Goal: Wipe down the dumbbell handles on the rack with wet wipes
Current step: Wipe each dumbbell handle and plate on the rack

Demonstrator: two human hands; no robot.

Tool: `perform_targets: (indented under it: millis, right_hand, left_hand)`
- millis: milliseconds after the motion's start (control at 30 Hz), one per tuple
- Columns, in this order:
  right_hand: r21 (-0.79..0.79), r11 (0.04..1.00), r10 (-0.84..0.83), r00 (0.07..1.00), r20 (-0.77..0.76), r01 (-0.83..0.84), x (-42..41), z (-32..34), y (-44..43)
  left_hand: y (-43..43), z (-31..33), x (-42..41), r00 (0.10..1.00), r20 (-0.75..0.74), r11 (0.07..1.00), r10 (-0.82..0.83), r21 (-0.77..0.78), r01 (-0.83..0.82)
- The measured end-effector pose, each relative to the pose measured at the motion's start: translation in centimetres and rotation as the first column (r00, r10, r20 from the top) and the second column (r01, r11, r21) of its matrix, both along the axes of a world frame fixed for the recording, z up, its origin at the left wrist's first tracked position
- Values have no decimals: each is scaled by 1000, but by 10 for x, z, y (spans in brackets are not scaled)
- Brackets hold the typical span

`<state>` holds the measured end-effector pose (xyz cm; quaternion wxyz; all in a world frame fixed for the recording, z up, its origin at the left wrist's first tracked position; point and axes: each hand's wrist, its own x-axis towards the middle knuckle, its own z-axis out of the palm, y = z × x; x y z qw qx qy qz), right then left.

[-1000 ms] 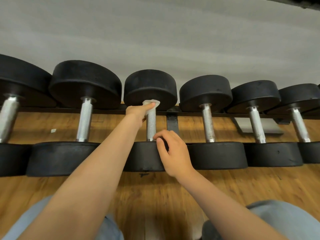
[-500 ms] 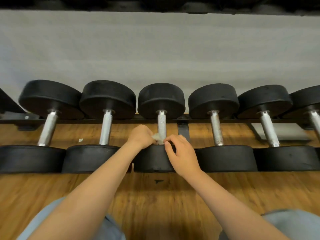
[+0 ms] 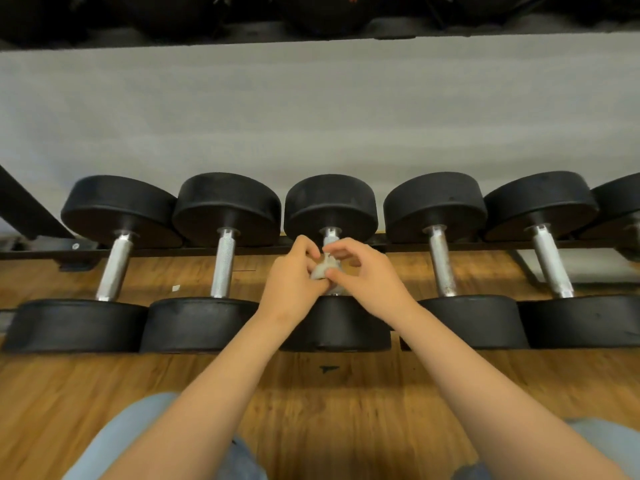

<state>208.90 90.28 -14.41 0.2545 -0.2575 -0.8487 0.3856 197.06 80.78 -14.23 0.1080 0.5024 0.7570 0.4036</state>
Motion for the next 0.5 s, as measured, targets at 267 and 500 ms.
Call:
perform_targets:
  millis: [267, 500]
  right_hand:
    - [-88, 930, -350, 934, 74, 356, -10, -8, 61]
    - [-473, 795, -398, 915, 62, 378, -46, -48, 71]
  left_hand:
    - [13, -22, -15, 952, 280, 992, 125, -48, -116]
    - [21, -50, -16, 877, 472, 995, 95, -53, -79]
